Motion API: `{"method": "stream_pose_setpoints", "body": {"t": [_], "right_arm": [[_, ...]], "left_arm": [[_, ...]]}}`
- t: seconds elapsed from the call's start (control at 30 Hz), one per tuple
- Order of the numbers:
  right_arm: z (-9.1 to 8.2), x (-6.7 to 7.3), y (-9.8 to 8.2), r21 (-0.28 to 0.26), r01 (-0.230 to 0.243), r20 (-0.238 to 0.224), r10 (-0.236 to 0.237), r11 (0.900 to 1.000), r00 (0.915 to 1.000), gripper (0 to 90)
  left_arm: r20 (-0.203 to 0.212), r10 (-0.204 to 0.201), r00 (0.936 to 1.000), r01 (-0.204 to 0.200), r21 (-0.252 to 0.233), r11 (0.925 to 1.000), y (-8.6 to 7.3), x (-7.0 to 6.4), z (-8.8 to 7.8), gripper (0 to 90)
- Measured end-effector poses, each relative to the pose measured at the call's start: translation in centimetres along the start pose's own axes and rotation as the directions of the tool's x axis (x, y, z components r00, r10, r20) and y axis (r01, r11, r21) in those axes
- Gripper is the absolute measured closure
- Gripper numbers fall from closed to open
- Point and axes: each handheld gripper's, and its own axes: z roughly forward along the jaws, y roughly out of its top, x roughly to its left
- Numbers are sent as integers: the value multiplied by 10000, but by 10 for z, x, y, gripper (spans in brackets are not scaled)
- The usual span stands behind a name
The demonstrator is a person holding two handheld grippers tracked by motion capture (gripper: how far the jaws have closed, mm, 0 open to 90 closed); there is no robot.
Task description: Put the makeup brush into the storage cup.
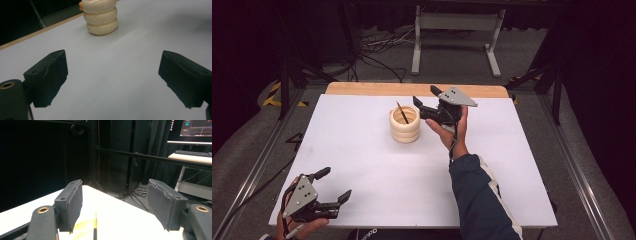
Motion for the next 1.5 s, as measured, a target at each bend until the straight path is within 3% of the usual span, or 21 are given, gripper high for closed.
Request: {"method": "stream_pose_setpoints", "body": {"t": [0.23, 0.63, 1.03, 1.23, 1.5], "right_arm": [[-11, -3, 2, -89, 292, 350, -289, 9995, 9990, 151], [-27, -4, 5, 58, 883, 785, -885, 9961, 9930, 58], [-43, -6, 2, 287, 1498, 1017, -1519, 9883, 9831, 39], [-52, -10, 1, 186, 1310, 1127, -1322, 9912, 9848, 33], [-68, -13, 0, 85, 1663, 1354, -1659, 9860, 9768, 37]], "left_arm": [[47, 7, 10000, -8, 96, 10000, 0, 0, 2, 95], [62, 82, 9999, -83, 124, 9999, 0, -1, 3, 93], [50, 150, 9999, -151, 179, 9997, 1, -1, 4, 92], [80, 127, 9999, -129, 210, 9997, 0, -2, 5, 92], [106, 164, 9998, -167, 256, 9995, 0, -2, 5, 92]]}}
